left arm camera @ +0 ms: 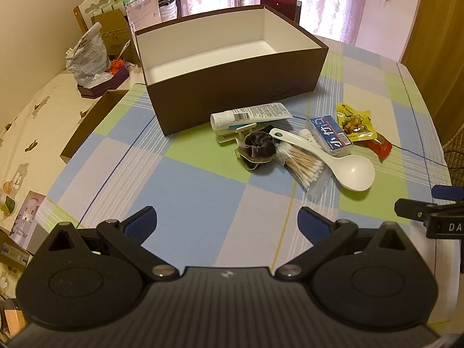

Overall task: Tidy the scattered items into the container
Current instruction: 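Move the left tool toward the white tube while the right tool approaches the white spoon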

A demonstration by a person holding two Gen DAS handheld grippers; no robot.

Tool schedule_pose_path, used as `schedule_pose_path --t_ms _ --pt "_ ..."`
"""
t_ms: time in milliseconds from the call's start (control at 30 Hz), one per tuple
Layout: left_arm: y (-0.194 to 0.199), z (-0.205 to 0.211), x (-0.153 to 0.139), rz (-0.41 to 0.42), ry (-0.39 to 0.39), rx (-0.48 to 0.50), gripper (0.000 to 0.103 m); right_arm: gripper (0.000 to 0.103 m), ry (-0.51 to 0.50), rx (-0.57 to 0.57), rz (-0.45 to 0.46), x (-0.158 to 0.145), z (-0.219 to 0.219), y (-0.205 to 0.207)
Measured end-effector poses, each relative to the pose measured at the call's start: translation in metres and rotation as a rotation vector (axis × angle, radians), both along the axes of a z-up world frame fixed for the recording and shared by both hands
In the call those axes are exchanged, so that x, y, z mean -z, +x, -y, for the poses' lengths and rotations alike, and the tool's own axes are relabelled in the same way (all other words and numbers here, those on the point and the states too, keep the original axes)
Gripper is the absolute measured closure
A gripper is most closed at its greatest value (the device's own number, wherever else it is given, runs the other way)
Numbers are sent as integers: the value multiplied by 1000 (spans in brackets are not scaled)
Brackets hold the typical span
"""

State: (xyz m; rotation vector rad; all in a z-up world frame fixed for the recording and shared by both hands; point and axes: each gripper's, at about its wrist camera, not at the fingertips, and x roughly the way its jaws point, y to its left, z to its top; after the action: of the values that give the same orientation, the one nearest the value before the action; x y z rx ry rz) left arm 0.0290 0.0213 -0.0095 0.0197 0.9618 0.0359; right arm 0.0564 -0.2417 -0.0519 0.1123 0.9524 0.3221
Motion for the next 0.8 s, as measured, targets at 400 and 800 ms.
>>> schedule_pose_path --t_ms 400,800 --pt "22 -8 -2 -7 17 30 1 0 19 70 -16 6 -3 19" --pt "49 -29 12 -35 38 91 1 0 112 166 -60 25 -11 37"
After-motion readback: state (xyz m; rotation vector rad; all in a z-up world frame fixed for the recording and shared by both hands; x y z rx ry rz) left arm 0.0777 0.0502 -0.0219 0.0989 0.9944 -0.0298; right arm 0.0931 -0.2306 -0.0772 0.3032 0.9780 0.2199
